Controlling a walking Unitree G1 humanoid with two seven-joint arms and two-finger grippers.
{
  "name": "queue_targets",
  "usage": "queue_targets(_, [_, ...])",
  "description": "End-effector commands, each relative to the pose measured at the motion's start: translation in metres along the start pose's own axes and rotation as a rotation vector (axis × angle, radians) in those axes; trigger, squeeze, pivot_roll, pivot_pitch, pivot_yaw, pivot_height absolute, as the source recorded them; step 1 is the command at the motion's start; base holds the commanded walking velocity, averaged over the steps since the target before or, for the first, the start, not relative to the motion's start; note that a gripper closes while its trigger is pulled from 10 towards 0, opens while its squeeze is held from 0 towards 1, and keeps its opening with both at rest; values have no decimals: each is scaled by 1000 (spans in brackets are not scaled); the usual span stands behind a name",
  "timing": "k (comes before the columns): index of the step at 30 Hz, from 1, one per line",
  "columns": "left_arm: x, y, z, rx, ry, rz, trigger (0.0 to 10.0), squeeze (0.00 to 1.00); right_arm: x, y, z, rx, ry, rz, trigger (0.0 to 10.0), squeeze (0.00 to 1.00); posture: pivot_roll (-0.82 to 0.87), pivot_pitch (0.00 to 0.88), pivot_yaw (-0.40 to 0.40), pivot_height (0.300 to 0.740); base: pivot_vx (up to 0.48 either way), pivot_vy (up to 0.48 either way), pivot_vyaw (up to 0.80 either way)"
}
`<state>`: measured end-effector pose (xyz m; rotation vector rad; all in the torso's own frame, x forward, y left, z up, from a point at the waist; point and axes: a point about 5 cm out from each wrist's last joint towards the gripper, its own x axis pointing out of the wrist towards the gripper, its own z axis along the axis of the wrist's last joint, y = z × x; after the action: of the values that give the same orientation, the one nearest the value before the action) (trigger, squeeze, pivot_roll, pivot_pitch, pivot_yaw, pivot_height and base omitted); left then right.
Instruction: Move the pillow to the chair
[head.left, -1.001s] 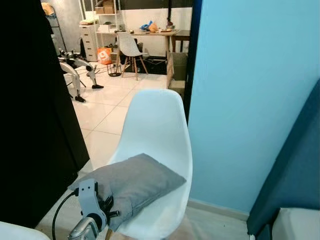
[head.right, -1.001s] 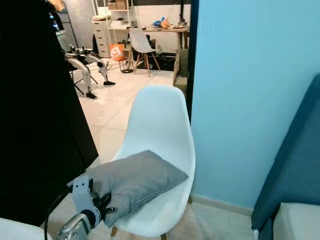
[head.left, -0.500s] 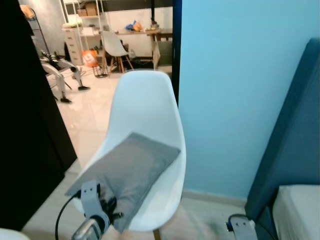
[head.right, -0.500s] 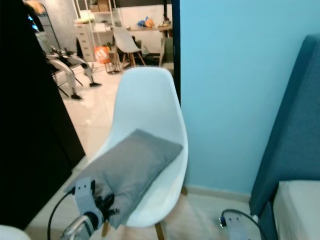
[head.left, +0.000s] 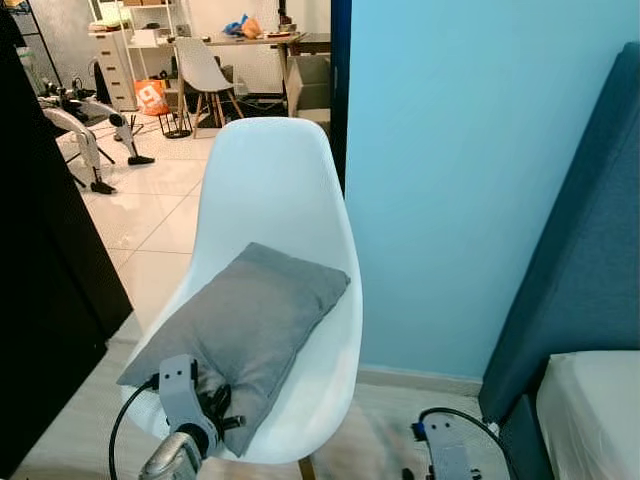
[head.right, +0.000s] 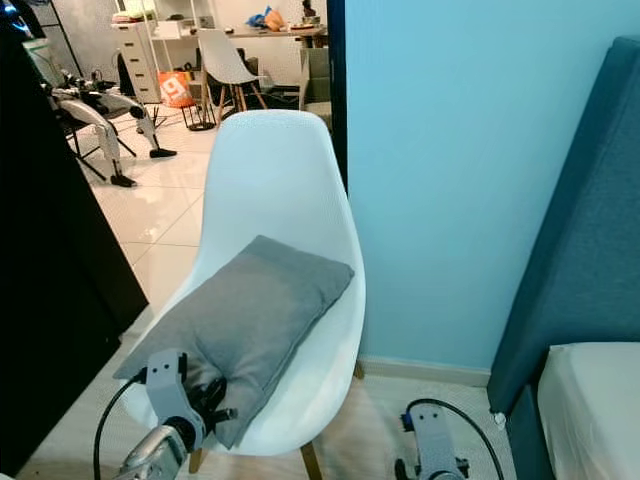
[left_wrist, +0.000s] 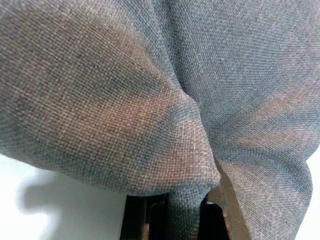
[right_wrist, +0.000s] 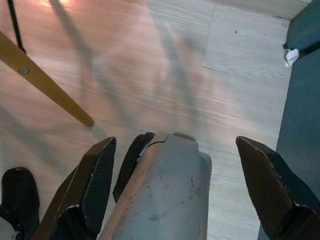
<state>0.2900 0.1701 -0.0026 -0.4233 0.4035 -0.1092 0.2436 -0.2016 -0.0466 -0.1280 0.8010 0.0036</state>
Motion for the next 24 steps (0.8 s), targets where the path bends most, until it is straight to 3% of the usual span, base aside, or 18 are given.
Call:
queue_targets(1, [-2,-4,-13,-24,59,-19,10000,1000,0,1,-1,0,-3,2,10000,0,-118,64,-1,480,0,0,0])
queue_targets(4, [-2,-3,-12,-15,61,-7,10000,1000,-1,1,-3,-2,4,7,10000,0,-118,66,0,480,0,0,0])
queue_targets(5, [-1,1,-8,32,66,31,10000,1000,-1,1,-5,1,8,15,10000,0,-118,67,0,480,0,0,0])
queue_targets(7, [-1,2,-7,44,67,40,10000,1000,-1,0,-5,2,9,17,10000,0,-118,67,0,480,0,0,0])
queue_targets(13, [7,9,28,292,16,122,10000,1000,-1,1,-6,-2,12,28,10000,0,-116,67,0,480,0,0,0])
queue_targets(17, [11,17,59,517,3,187,10000,1000,-1,1,-5,-15,14,33,10000,0,-109,65,-2,480,0,0,0])
queue_targets(20, [12,18,65,576,9,199,10000,1000,-1,1,-5,-19,14,33,10000,0,-107,63,-2,480,0,0,0])
queue_targets(21, [13,19,72,652,24,197,10000,1000,-1,1,-6,-21,16,35,10000,0,-106,61,-2,480,0,0,0])
queue_targets(23, [13,19,72,652,24,197,10000,1000,-1,1,-6,-21,16,35,10000,0,-106,61,-2,480,0,0,0])
queue_targets(24, [15,17,80,754,64,158,10000,1000,-1,1,-6,-21,17,37,10000,0,-101,59,-4,480,0,0,0])
